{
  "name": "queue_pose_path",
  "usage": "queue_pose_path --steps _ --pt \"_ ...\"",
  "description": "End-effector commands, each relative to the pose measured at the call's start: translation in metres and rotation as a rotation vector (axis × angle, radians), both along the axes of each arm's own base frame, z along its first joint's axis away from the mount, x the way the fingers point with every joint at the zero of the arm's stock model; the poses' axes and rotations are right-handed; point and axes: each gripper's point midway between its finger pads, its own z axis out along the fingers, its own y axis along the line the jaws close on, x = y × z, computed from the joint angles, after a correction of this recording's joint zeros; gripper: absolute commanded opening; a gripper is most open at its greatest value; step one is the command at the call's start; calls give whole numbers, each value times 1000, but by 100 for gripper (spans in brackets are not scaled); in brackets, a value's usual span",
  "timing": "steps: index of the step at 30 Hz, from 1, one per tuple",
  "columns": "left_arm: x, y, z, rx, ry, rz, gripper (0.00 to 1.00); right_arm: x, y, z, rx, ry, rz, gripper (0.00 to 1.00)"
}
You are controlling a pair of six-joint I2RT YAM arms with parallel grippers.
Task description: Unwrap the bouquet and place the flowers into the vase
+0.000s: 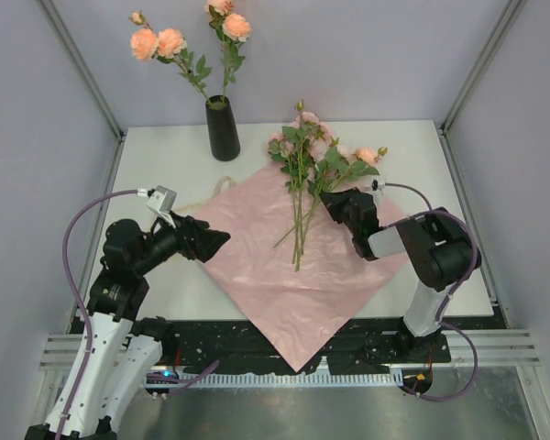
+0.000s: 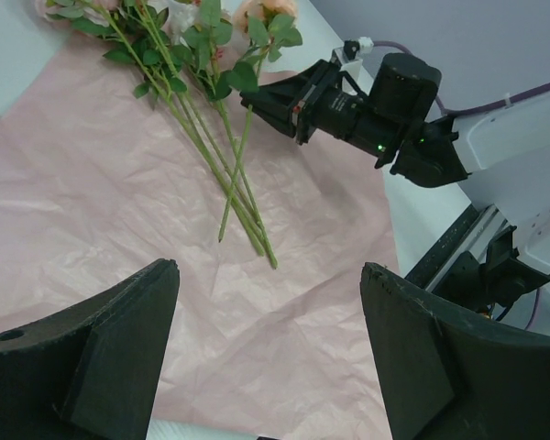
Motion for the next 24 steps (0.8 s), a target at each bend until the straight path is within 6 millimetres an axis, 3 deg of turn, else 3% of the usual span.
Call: queue_pose_path --steps 1,5,6,7,12,14,17,20,24 --pt "1 -3 10 -12 -37 -17 84 4 -9 67 -47 -158 -8 5" --pt "2 -3 8 -5 -31 -20 84 -7 -17 93 -101 -194 -4 5" --pt "1 -3 7 -1 -30 -25 84 -10 -17 108 -104 -226 0 6" --pt "1 -4 8 -1 -32 -30 84 -14 -19 107 -138 -214 9 5" --pt "1 -7 4 14 -20 -46 84 -39 -15 167 -242 -381 112 5" --pt "-3 -11 2 9 5 -75 84 -58 -1 194 -268 -491 215 6" --pt "-12 -19 7 -33 19 -134 84 -86 17 216 -294 -573 360 5" --pt "-19 -27 25 -118 11 -177 84 -110 33 225 -306 -648 473 5" --pt "-27 -34 50 -183 -18 -234 84 -153 69 236 -278 -751 669 6"
